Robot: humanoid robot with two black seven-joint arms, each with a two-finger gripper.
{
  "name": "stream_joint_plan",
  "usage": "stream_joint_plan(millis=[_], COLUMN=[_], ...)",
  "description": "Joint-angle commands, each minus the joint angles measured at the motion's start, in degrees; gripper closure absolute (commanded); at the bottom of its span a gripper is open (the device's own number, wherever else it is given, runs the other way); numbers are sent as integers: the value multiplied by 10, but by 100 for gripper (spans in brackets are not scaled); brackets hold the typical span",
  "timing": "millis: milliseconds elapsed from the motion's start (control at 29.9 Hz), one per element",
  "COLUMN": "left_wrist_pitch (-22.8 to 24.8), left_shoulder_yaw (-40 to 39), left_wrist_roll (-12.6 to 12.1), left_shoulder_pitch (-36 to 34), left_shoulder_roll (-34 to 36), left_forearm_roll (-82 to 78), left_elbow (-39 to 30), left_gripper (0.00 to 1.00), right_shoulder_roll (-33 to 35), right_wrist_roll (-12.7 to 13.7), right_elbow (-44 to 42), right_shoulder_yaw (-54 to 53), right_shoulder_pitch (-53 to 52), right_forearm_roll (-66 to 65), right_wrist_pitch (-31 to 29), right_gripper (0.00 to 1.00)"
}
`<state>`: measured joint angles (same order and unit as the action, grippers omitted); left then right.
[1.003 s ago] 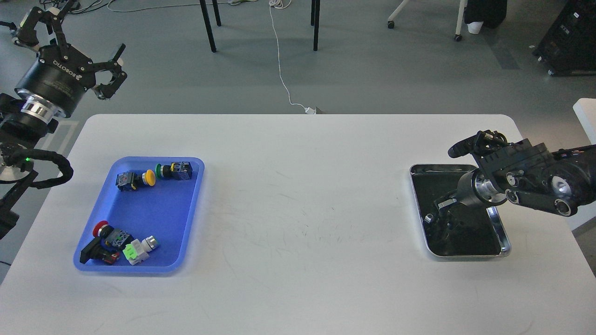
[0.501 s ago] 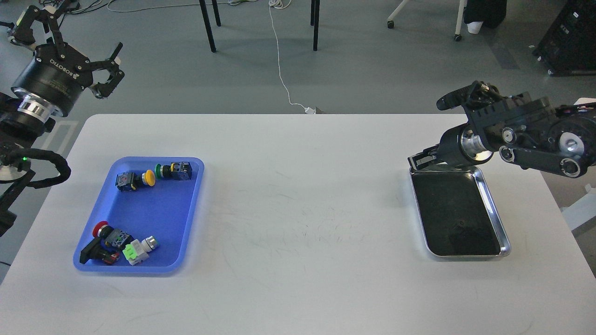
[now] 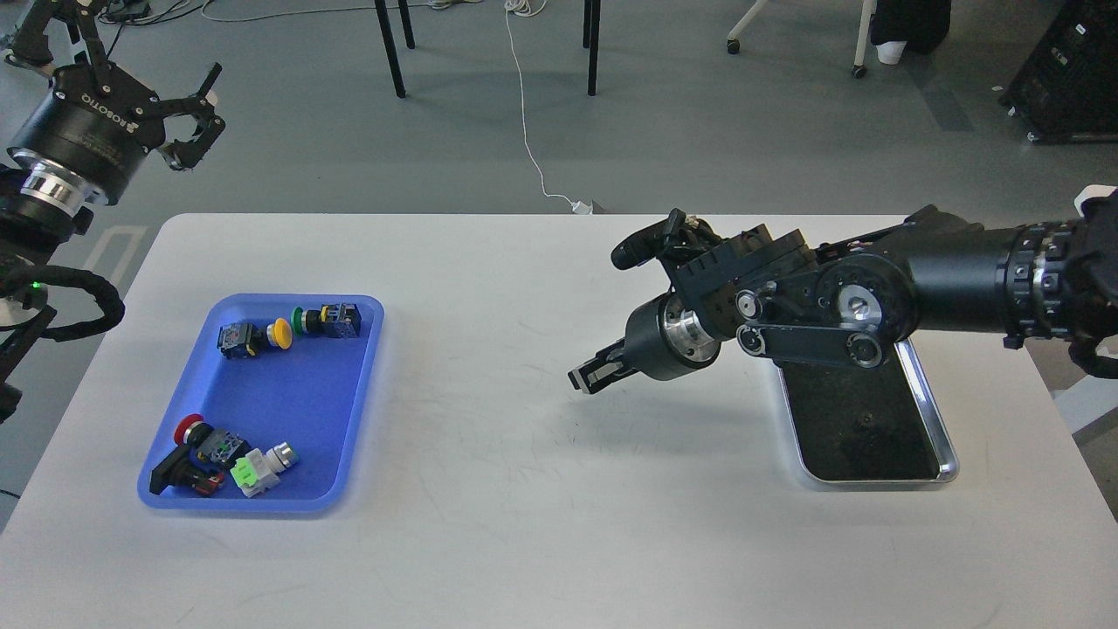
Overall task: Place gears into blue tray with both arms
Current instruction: 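Carry the black gear to the table center and release it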
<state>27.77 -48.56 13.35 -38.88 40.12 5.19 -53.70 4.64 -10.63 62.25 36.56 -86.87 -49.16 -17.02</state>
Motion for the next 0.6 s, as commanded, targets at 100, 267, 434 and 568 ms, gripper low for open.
stream_joint_plan(millis=[100, 267, 434, 568], left_wrist_pitch=[-1, 0, 2, 2], left_shoulder_yaw=[0, 0, 0, 0], left_wrist_roll=[0, 0, 1, 1], left_shoulder_pitch=[3, 4, 5, 6], left_shoulder_roll=[0, 1, 11, 12], left_forearm_roll=[0, 0, 0, 0], left_elbow=[0, 0, 0, 0], left_gripper=[2, 2, 2, 2], right_shoulder_roll=[-46, -46, -46, -46], right_wrist_roll=[-7, -8, -8, -8], right_elbow=[-34, -59, -79, -88], right_shoulder_yaw=[1, 1, 1, 1], right_shoulder_pitch=[43, 61, 75, 82], right_forearm_roll=[-1, -1, -1, -1], right_wrist_pitch=[27, 33, 33, 33], right_gripper=[99, 98, 96, 89])
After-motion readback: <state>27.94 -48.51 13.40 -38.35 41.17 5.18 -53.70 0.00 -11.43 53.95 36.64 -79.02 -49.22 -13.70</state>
